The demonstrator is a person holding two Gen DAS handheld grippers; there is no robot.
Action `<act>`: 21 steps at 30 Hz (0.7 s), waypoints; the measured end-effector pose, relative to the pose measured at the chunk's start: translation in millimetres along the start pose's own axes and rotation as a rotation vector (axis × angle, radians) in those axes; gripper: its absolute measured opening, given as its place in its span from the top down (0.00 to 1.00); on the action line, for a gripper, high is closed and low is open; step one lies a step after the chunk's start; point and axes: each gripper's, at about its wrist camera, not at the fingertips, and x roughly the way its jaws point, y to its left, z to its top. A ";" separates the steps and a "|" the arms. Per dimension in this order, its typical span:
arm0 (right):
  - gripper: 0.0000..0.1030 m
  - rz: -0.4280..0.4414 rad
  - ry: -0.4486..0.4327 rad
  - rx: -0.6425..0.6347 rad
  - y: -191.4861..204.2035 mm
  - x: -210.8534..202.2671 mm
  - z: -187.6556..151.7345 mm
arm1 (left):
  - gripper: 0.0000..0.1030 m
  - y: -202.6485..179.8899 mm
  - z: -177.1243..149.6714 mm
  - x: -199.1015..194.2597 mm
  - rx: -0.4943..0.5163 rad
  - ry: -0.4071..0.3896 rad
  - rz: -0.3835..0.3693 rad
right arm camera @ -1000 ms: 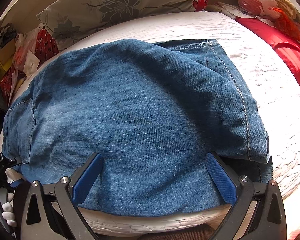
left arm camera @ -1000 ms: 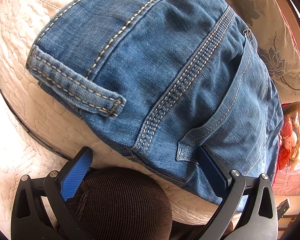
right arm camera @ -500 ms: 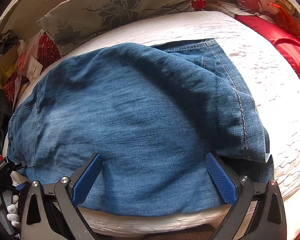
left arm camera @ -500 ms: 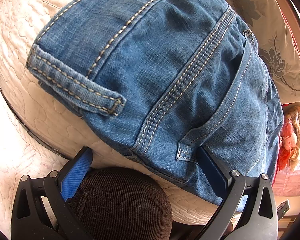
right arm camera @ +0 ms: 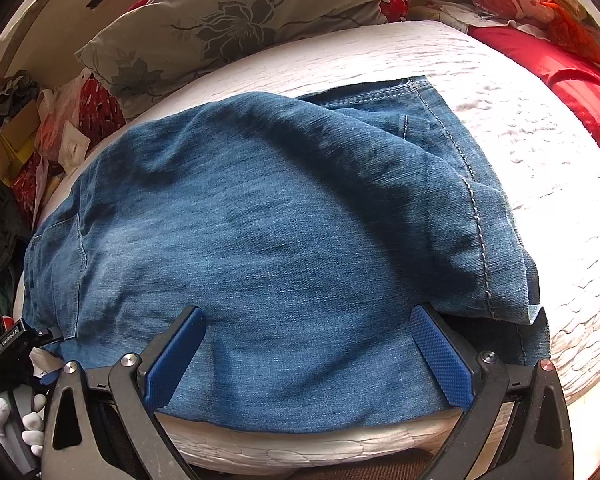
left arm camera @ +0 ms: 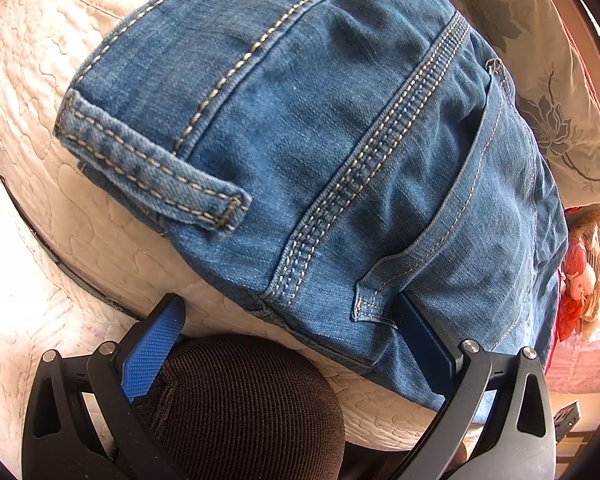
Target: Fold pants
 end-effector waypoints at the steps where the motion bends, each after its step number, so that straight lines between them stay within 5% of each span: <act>1: 0.00 0.001 0.000 0.001 0.2 0.1 0.1 | 0.00 0.0 -0.1 -0.3 0.000 0.000 0.000; 21: 0.00 -0.001 0.000 -0.001 -0.6 -0.3 -0.8 | 0.00 7.6 -2.5 2.1 -0.012 0.007 -0.015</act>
